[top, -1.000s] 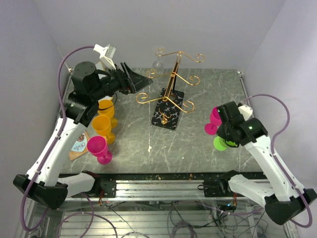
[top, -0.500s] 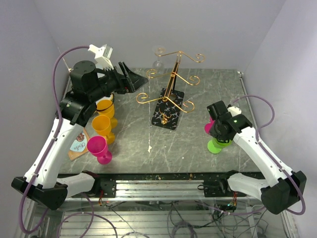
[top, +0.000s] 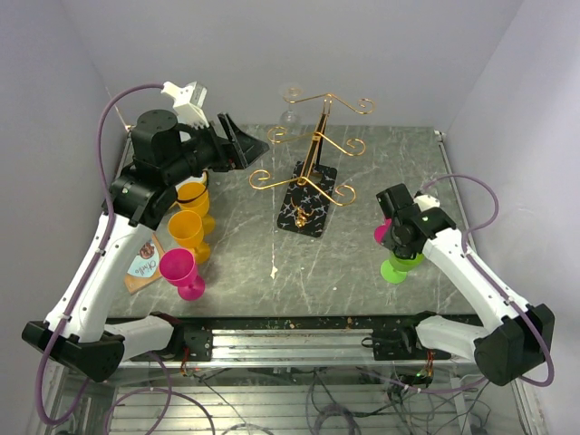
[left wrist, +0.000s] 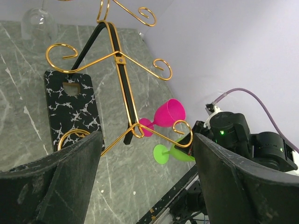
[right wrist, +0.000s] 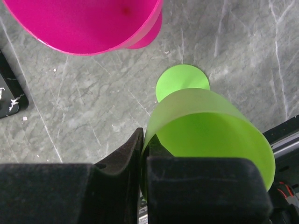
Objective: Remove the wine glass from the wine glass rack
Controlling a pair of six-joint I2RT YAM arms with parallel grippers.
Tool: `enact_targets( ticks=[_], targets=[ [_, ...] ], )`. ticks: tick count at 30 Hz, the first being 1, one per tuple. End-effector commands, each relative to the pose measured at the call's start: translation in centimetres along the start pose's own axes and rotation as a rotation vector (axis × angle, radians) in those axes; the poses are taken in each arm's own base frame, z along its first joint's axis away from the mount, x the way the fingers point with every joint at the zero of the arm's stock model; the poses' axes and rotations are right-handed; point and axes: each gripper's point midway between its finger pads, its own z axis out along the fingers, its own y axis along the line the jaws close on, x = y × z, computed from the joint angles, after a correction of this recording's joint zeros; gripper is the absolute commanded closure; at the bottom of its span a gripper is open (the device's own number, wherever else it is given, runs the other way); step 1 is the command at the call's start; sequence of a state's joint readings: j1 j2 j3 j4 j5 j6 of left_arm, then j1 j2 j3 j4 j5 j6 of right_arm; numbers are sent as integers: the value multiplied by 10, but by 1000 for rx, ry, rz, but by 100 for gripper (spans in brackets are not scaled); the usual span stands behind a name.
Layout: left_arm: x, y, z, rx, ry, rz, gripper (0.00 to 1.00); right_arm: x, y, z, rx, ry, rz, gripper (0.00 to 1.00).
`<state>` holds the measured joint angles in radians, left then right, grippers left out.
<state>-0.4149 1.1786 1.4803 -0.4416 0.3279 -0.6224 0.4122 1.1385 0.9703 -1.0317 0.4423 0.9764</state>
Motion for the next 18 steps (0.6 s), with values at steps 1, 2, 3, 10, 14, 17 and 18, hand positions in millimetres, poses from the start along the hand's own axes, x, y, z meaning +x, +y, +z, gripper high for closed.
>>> enact_targets(
  ticks=[1,2,3,10,14,17,18],
  targets=[
    [-13,-2,-6,-11,-40,31,11,-3,-9,1,53,-7,11,90],
    [-14,-2,-6,-11,-43,32,11,-4,-10,-1,55,-10,11,81],
    [-13,-3,-6,-8,-43,32,11,-5,-11,-2,59,-12,9,73],
    [-7,-1,-8,-7,-28,29,11,-28,-12,-35,10,-73,40,45],
    [-6,0,-16,-17,-37,41,10,-42,-9,-55,-55,-114,29,33],
    [-4,2,-20,-29,-39,47,10,-63,5,-72,-176,-203,-124,29],
    [-4,3,-22,-32,-41,49,10,-71,13,-80,-230,-241,-177,26]
  ],
)
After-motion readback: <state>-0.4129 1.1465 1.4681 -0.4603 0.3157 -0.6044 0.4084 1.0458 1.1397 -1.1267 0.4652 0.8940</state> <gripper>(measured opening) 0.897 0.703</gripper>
